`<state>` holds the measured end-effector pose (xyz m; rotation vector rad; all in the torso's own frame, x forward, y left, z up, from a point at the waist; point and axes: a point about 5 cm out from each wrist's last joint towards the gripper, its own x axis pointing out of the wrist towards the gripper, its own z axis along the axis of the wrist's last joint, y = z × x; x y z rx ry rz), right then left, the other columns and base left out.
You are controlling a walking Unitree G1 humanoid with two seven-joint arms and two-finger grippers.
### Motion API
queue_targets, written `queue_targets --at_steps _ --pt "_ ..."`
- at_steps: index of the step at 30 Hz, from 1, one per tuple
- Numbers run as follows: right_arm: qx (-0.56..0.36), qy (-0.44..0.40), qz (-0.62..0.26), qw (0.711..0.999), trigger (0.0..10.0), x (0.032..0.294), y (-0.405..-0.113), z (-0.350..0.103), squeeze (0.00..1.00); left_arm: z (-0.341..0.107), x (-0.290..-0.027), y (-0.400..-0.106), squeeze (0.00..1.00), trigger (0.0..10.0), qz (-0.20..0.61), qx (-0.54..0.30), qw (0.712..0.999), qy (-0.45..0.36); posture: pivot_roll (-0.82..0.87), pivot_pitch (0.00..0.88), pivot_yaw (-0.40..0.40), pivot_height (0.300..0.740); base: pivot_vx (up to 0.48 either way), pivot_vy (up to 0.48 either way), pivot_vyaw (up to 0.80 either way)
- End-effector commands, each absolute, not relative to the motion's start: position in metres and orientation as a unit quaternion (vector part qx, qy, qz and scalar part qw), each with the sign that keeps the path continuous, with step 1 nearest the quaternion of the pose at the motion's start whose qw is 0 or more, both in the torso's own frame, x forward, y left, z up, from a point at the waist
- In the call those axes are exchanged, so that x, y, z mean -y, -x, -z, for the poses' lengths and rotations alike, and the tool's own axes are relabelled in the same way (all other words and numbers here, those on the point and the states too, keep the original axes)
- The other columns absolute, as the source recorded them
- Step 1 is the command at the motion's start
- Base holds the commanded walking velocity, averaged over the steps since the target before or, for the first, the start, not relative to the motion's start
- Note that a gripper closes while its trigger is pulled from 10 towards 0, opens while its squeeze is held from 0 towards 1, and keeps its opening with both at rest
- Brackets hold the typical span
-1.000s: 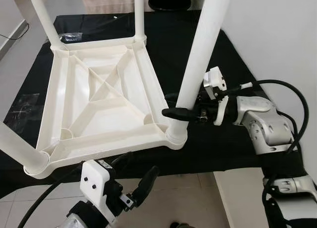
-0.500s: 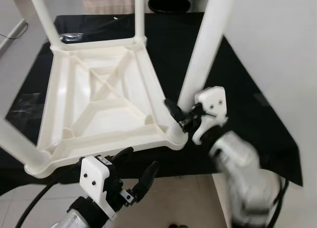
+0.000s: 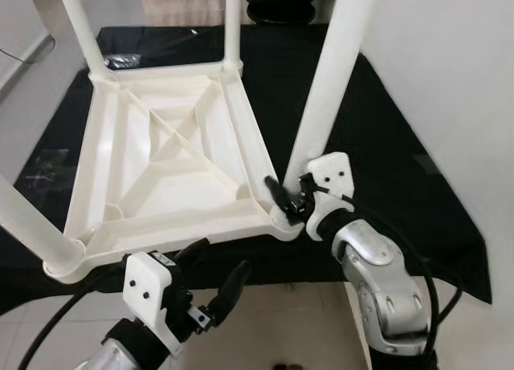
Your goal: Building children table
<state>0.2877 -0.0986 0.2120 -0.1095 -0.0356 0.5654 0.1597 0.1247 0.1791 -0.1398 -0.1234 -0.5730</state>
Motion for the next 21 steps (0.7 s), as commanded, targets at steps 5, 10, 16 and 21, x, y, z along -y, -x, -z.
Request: queue_targets --at_steps 5,10,16,21 --pt "0.053 0.064 -0.408 0.909 10.0 0.097 -0.299 -0.232 1.0 -0.175 -0.124 -0.158 0.0 10.0 0.284 0.049 0.955 0.073 -0.03 0.217 -0.049 0.74 0.0 0.0 0.0" --pt "0.052 0.127 -0.557 0.819 10.0 0.097 -0.313 -0.242 0.0 -0.175 -0.121 -0.155 0.0 10.0 0.283 0.048 0.955 0.074 -0.02 0.208 -0.056 0.74 0.0 0.0 0.0" --pt "0.051 0.106 -0.586 0.802 10.0 0.095 -0.323 -0.248 0.0 -0.175 -0.121 -0.153 0.0 10.0 0.283 0.046 0.955 0.075 -0.02 0.205 -0.055 0.74 0.0 0.0 0.0" --pt "0.059 0.075 -0.634 0.768 0.0 0.092 -0.328 -0.254 0.0 -0.174 -0.12 -0.152 0.0 10.0 0.283 0.043 0.955 0.076 -0.01 0.203 -0.055 0.74 0.0 0.0 0.0"
